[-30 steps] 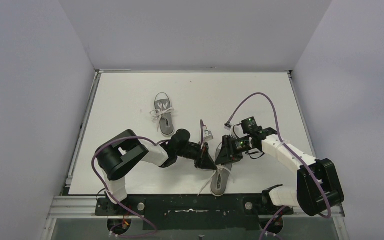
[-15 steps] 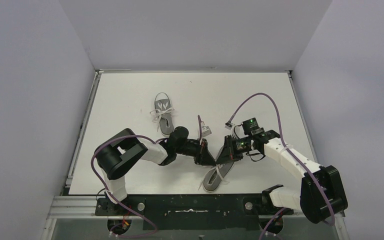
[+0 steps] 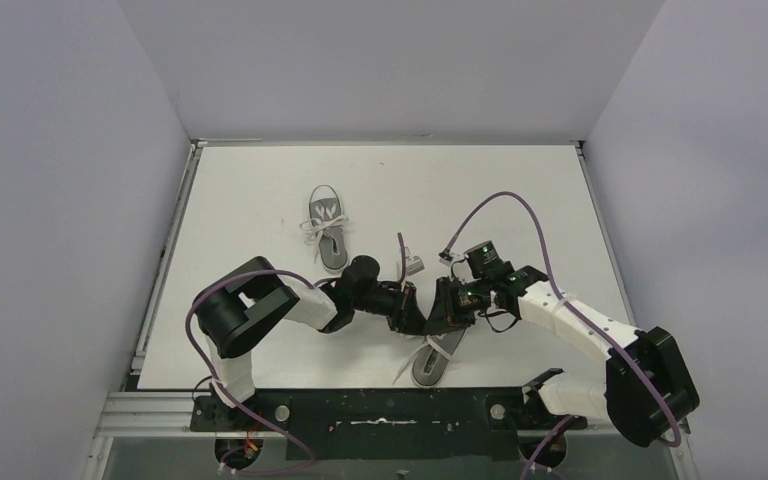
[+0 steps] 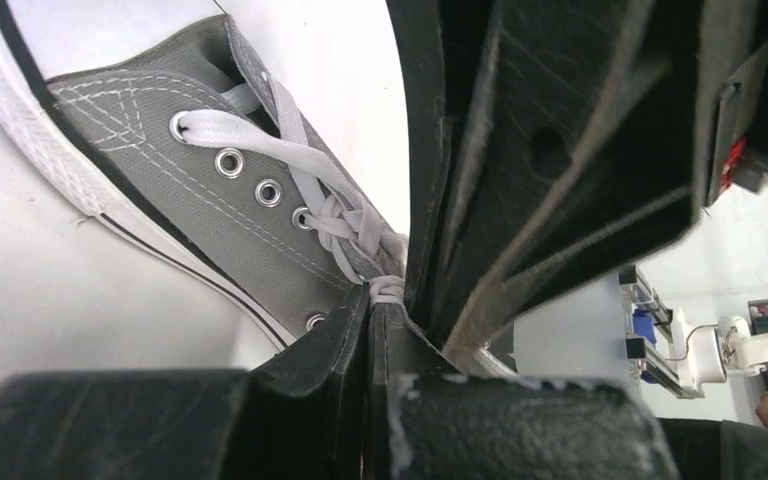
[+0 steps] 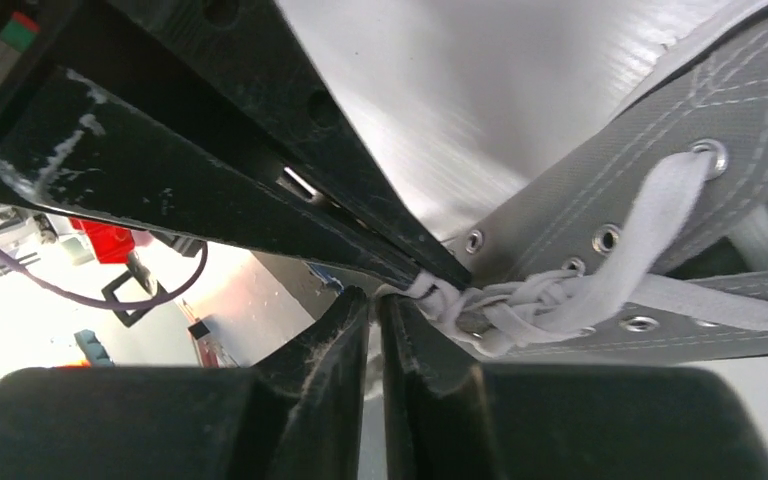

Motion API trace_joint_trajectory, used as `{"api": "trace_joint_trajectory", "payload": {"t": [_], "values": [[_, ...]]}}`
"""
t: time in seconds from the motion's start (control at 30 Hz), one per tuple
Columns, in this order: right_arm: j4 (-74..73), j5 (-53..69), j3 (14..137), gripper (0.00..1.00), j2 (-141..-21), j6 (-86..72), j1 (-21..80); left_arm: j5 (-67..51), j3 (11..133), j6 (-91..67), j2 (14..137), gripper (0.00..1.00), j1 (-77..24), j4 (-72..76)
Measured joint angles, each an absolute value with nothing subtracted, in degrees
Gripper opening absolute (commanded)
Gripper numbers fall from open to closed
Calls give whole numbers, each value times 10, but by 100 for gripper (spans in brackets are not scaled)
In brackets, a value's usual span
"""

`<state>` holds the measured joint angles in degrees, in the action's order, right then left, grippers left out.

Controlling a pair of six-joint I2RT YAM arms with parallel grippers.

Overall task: Tie the shoes
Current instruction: Cross the shoelace with the shoelace.

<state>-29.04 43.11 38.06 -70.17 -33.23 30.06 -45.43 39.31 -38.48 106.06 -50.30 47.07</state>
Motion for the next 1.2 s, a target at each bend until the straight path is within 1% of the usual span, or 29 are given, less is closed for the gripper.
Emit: {"api": "trace_joint_trajectory", "payload": {"t": [0.1, 0.23, 0.3, 0.4, 0.47, 0.53, 0.6, 0.77, 0.93, 1.2], "values": [[-290, 421, 380, 29, -690, -357, 315, -448, 393, -386, 1062, 0, -509, 473], [-311, 407, 381, 31, -651, -365, 312, -441, 393, -384, 1062, 0, -517, 483], [-347, 405, 388, 33, -631, -356, 292, -439, 393, -380, 1062, 0, -520, 485], [-387, 403, 400, 34, -611, -337, 226, -435, 393, -373, 1062, 0, -521, 486], [-410, 401, 409, 31, -606, -319, 189, -433, 393, -370, 1062, 0, -521, 486], [-427, 400, 418, 27, -617, -300, 174, -433, 393, -369, 1062, 0, -521, 486], [-436, 401, 424, 25, -642, -282, 172, -432, 393, -368, 1062, 0, -522, 486], [-443, 410, 427, 14, -693, -250, 173, -433, 393, -363, 1062, 0, -522, 482], [-442, 430, 429, 13, -719, -228, 175, -433, 393, -362, 1062, 0, -522, 482], [-420, 458, 427, 14, -721, -221, 196, -433, 393, -362, 1062, 0, -522, 482]]}}
